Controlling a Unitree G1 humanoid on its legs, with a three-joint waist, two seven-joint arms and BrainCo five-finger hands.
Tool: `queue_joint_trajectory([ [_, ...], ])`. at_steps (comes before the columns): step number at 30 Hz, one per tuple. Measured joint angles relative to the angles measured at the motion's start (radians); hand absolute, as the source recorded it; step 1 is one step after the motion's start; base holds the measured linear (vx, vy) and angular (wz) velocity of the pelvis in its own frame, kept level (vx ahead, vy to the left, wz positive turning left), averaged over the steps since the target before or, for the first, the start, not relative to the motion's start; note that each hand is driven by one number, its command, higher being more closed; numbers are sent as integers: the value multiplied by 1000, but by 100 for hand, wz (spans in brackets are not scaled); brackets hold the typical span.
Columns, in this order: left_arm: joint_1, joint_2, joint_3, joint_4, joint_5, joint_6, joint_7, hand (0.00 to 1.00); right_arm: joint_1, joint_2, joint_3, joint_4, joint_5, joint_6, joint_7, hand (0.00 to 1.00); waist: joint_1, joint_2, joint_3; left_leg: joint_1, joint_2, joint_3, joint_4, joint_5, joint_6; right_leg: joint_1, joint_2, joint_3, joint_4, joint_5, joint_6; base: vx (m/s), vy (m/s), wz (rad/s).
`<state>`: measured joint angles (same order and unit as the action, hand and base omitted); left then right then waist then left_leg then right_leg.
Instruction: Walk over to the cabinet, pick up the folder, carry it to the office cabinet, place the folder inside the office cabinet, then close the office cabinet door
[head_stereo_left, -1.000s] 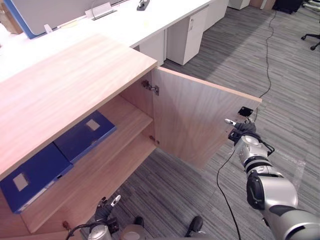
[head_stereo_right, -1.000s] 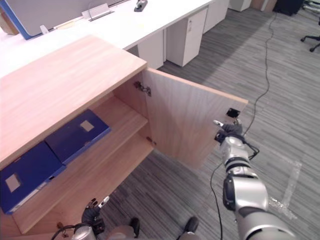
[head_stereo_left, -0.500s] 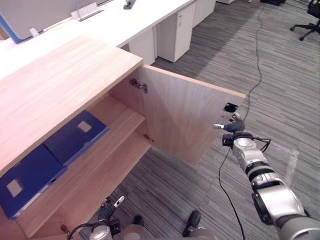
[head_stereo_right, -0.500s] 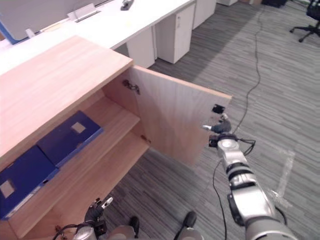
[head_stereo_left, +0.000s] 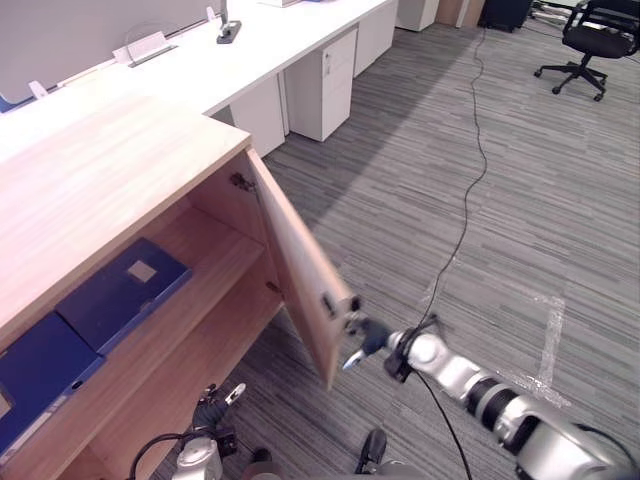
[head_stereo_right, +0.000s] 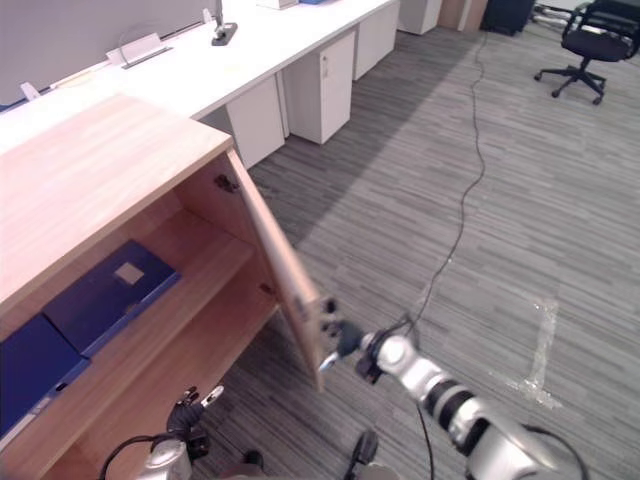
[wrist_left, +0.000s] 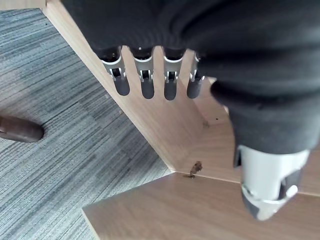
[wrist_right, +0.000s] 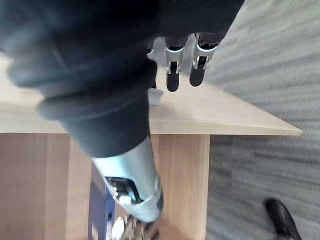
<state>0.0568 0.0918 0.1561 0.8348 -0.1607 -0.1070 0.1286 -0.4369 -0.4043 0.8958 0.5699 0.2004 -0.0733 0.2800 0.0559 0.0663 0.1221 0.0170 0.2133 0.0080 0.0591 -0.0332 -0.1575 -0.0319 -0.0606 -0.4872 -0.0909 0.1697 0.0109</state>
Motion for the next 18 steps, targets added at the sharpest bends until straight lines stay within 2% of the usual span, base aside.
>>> queue_joint_trajectory([
  [1, -2, 0, 14, 0, 7, 0, 0, 0, -2, 23, 25, -22, -27, 0, 5, 0, 13, 2, -4, 0, -3, 0, -7, 2, 1, -2, -3, -1, 0, 0, 0, 90, 91, 4],
  [3, 3, 2, 44, 2, 10, -1, 0, 0, -11, 15, 61, -62, -37, -4, 46, 0, 26, -1, -14, 0, -8, -2, -7, 5, 2, -4, -7, -3, 2, 3, -3, 108, 97, 6],
  [5, 10, 20, 78, 29, 11, -2, -2, 0, -2, -73, 145, -149, -64, -7, 148, 0, 31, -15, -25, -2, -19, -3, -6, 7, 1, -6, -18, -4, 6, 4, -1, 142, 126, 4],
  [7, 22, 36, 104, 42, 12, -3, -10, 0, 26, -149, 168, -181, -64, 6, 218, 0, 31, -32, -35, -9, -26, -2, -6, 7, 1, -13, -27, -4, 6, 5, 0, 104, 125, 1],
  [11, 29, 47, 124, 47, 12, -3, -36, 0, 42, -242, 157, -214, -64, 30, 275, 0, 32, -49, -47, -15, -38, -4, -6, 14, 11, -16, -38, -4, 6, 7, 2, 67, 130, 3],
  [16, 27, 48, 108, 51, 33, -3, -49, 0, 86, -219, 105, -211, -67, 36, 285, 0, 44, -51, -47, -14, -42, -33, -15, 34, 9, 4, -42, -32, 0, 4, 8, -58, 62, 19],
  [18, 27, 46, 92, 52, 38, -3, -49, 0, 107, -142, 67, -150, -118, 32, 259, 0, 51, -54, -46, -25, -47, -63, -22, 47, 12, 7, -47, -59, -1, -3, 10, -120, 44, 31],
])
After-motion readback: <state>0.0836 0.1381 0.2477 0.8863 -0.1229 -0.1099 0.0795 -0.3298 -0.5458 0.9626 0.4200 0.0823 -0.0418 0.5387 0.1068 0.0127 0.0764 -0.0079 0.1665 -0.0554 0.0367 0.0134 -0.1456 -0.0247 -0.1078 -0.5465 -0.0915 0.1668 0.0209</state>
